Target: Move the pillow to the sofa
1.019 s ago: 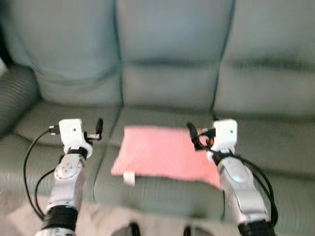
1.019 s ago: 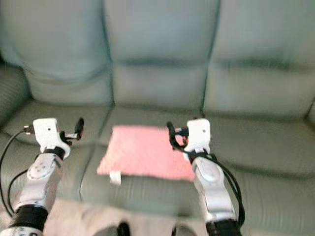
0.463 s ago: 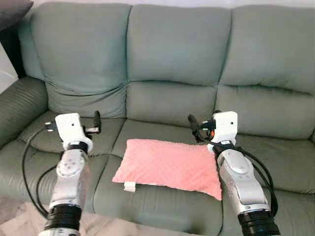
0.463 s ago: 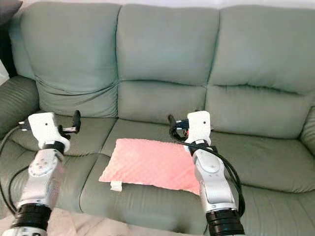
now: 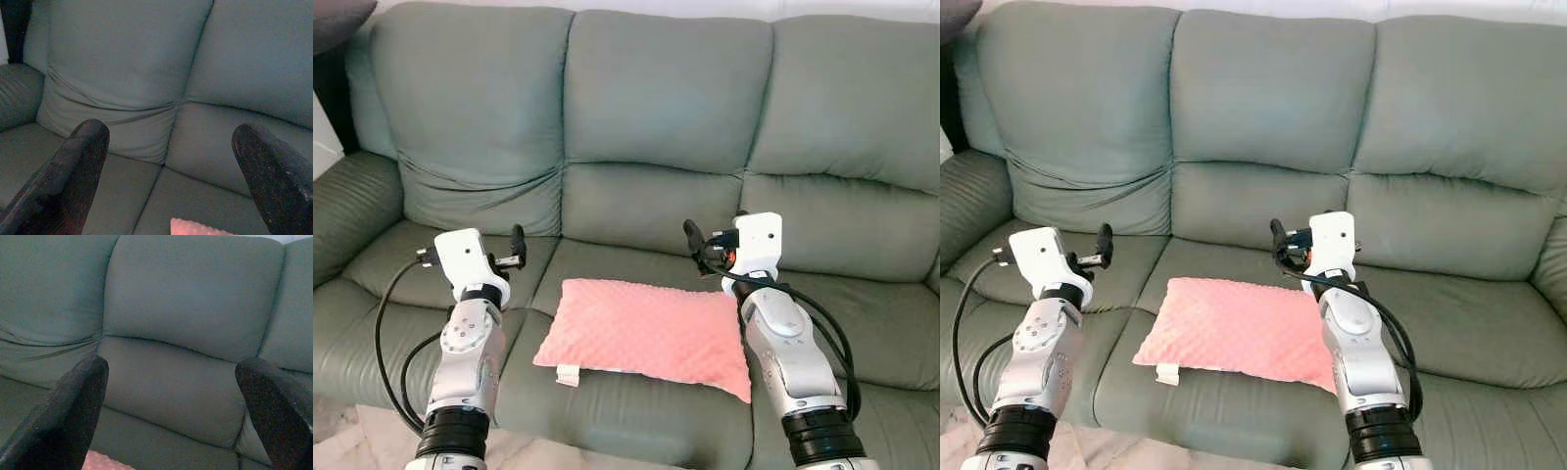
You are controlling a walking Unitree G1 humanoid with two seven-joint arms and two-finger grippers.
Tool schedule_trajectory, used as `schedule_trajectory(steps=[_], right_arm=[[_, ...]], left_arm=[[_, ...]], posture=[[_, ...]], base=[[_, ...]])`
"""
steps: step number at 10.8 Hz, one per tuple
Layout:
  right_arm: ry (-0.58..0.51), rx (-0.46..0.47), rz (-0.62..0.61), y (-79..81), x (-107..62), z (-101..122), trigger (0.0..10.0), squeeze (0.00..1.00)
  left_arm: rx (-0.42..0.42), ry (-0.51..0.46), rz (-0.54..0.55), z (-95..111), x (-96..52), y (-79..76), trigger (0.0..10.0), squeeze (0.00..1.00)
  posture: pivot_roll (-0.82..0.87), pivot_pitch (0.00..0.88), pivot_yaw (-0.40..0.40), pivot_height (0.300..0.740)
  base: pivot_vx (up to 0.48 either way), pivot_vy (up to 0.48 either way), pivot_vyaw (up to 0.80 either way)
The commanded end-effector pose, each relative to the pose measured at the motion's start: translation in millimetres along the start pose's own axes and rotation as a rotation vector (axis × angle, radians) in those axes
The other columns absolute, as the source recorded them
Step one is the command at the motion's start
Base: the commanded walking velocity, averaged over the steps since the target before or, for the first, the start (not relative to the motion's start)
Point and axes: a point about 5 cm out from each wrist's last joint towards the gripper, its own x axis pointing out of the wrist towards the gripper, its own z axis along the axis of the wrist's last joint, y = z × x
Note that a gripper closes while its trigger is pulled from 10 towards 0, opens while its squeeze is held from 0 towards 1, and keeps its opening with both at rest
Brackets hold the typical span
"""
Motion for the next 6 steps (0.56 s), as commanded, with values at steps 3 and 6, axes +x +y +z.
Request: schedule_trajectory(steps=[3, 6], right_arm=[[0.006, -0.012, 0.008, 2.0, 0.0, 0.1, 10.0, 0.00], [0.007, -0.015, 0.020, 3.1, -0.2, 0.6, 10.0, 0.00]], left_arm=[[0.000, -0.002, -0.003, 6.0, 3.0, -1.3, 10.0, 0.00], [-0.009, 0.022, -0.002, 1.6, 2.4, -3.4, 10.0, 0.00]], posture=[[-0.19, 0.000, 0.018, 0.740], [-0.20, 0.000, 0.014, 0.740]], base=[[0.000, 0.000, 0.80], [0.000, 0.000, 0.80]])
